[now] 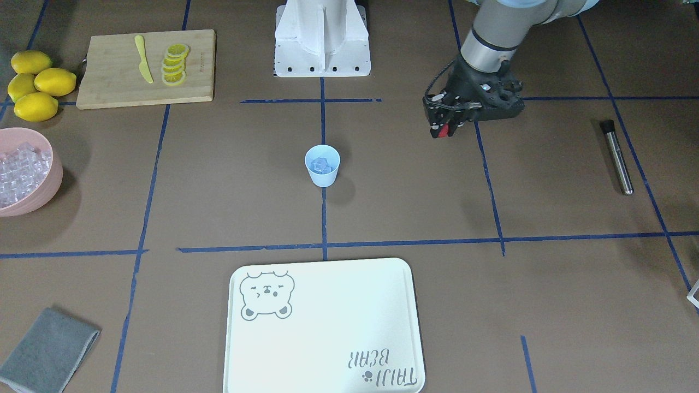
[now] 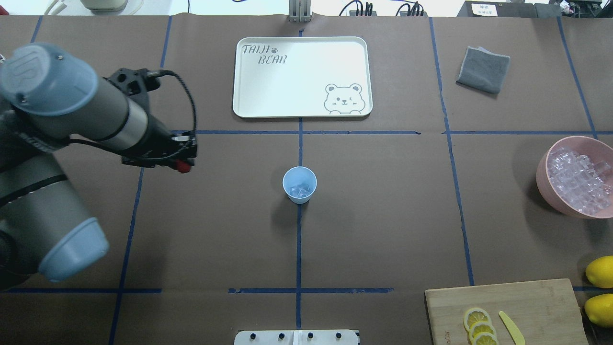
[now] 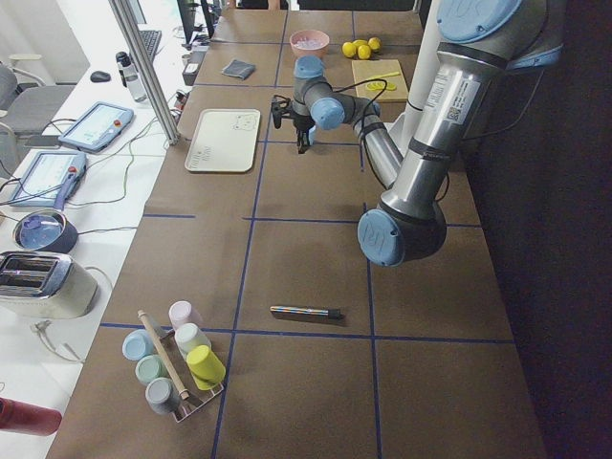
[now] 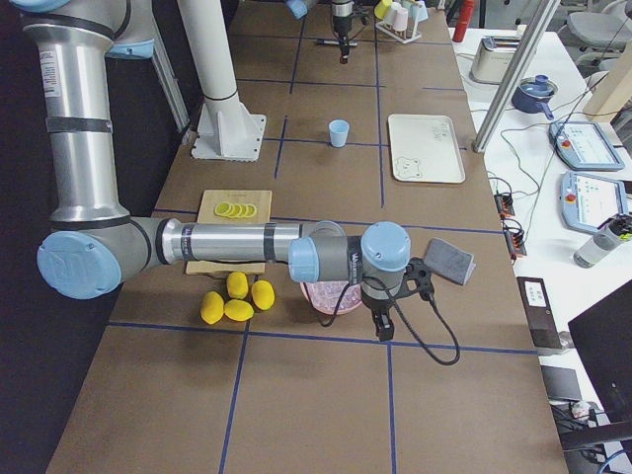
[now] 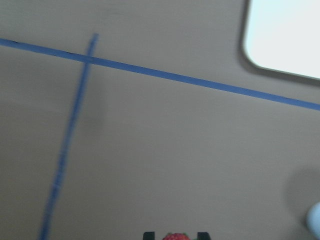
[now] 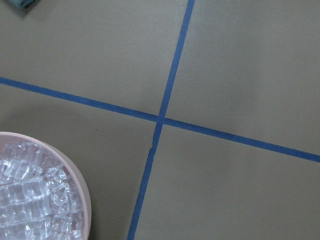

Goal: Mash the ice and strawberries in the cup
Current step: 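Carry the strawberry with the left gripper over the light-blue cup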

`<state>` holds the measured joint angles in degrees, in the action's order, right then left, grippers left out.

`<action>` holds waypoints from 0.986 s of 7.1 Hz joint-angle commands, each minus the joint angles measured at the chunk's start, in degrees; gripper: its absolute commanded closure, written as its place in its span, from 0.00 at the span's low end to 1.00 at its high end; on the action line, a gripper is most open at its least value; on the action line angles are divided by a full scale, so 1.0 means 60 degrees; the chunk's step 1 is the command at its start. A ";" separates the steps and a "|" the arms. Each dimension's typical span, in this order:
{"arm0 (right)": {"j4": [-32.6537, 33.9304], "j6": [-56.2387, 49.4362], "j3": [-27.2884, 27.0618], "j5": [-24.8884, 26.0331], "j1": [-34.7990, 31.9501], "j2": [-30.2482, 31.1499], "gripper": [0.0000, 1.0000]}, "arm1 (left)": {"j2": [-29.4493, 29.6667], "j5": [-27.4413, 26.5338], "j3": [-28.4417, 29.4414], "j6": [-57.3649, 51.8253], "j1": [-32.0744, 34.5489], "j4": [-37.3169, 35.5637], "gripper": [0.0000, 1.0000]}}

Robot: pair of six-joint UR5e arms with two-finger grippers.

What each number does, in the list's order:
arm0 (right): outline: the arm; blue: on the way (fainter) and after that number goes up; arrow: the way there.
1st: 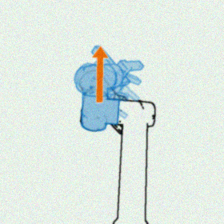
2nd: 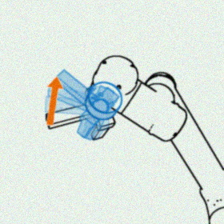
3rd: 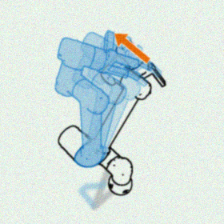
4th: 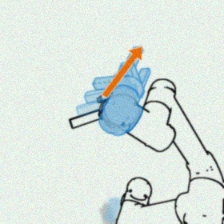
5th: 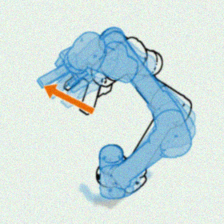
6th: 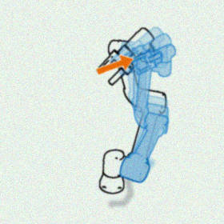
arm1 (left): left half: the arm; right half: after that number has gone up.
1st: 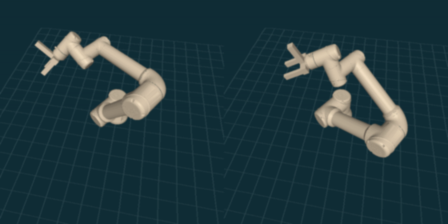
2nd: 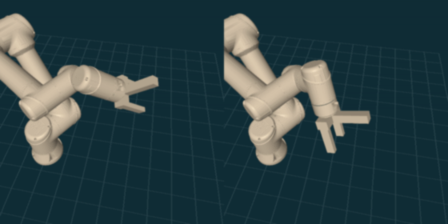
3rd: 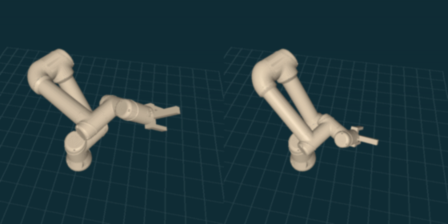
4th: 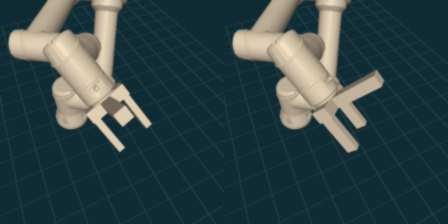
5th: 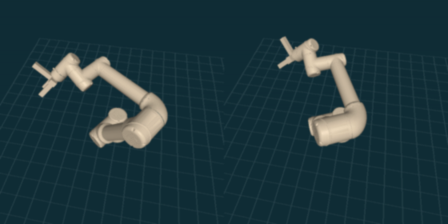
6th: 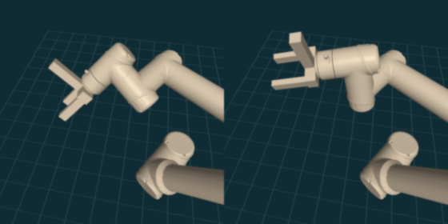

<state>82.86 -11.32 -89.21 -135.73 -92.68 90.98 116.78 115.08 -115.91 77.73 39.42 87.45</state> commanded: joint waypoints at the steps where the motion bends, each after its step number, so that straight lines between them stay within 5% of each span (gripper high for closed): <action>1: -0.0085 0.0085 0.0015 -0.0097 -0.0051 0.0086 0.01 | 0.1609 -0.0281 0.1060 0.0960 -0.0810 -0.0015 1.00; 4: -0.0085 0.0173 0.0029 -0.0098 -0.0051 0.0101 0.01 | 0.2800 -0.0882 0.2892 0.1077 -0.1296 0.0816 1.00; 7: -0.0070 0.0188 0.0015 -0.0156 -0.0051 0.0086 0.01 | 0.3065 -0.1147 0.3555 0.1093 -0.1633 0.1407 1.00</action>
<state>82.43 -10.21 -89.04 -136.50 -92.99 91.50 134.37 108.47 -95.83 84.24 30.37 95.22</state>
